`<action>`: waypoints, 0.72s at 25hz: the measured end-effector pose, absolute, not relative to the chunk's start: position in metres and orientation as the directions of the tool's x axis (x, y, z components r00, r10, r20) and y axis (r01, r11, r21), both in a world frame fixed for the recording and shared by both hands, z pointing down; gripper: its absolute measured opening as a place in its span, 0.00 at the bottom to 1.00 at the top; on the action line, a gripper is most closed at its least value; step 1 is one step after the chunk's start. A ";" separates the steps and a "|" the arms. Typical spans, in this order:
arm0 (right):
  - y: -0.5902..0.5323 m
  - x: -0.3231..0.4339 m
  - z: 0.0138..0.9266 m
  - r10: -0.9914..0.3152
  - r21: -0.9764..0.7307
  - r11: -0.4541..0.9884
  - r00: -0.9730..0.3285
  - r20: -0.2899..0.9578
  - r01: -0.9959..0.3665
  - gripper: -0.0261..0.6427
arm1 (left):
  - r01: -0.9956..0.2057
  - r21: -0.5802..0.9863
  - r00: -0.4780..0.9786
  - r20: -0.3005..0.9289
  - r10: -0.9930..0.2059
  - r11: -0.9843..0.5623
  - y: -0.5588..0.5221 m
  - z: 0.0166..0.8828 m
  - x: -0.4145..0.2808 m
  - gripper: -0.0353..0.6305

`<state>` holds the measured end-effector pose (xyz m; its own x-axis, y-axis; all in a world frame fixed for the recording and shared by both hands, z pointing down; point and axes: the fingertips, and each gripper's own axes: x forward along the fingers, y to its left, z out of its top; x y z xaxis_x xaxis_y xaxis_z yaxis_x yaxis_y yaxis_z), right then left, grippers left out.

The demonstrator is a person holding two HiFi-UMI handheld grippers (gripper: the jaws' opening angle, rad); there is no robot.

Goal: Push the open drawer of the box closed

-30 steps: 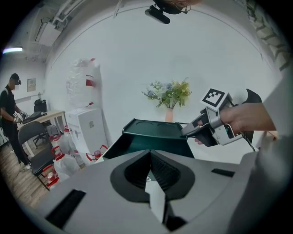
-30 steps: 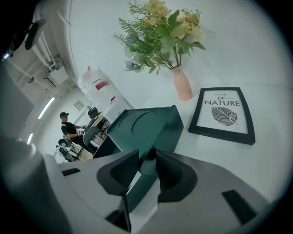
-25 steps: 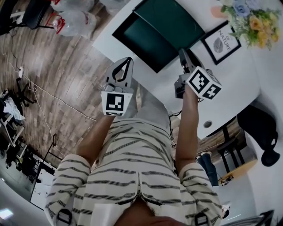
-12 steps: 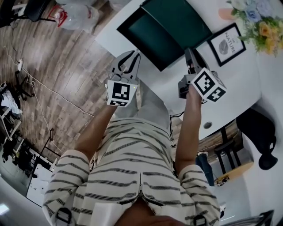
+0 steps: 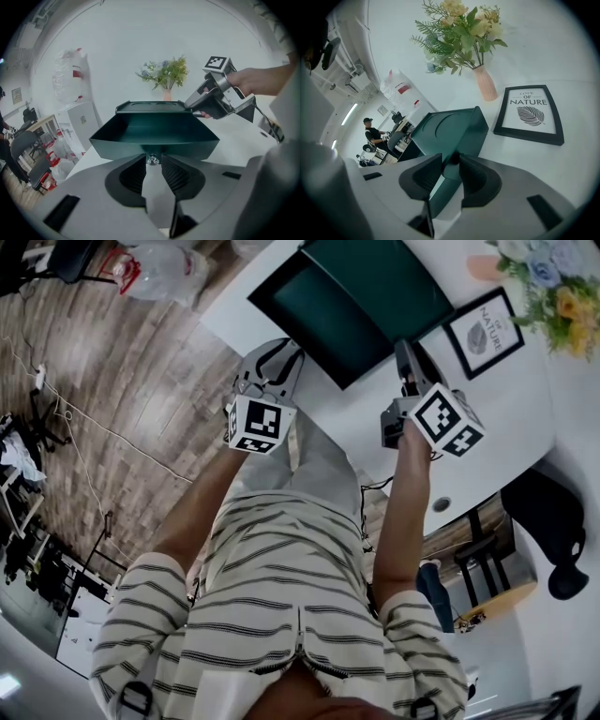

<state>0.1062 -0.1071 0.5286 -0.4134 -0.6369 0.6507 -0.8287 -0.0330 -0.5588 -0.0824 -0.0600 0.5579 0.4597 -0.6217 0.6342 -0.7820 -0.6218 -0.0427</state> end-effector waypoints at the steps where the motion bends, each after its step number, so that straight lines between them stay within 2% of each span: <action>1: -0.107 0.106 0.528 -0.638 -0.559 -0.032 -0.413 0.650 -0.829 0.23 | -0.781 -0.046 0.458 0.635 -0.622 -0.623 -0.060 0.559 -0.082 0.21; 8: -0.107 0.106 0.528 -0.639 -0.557 -0.028 -0.414 0.648 -0.830 0.23 | -0.773 -0.052 0.462 0.636 -0.618 -0.632 -0.062 0.568 -0.082 0.17; 18: -0.107 0.106 0.529 -0.634 -0.556 -0.021 -0.419 0.650 -0.831 0.23 | -0.778 -0.031 0.469 0.636 -0.613 -0.627 -0.062 0.567 -0.082 0.16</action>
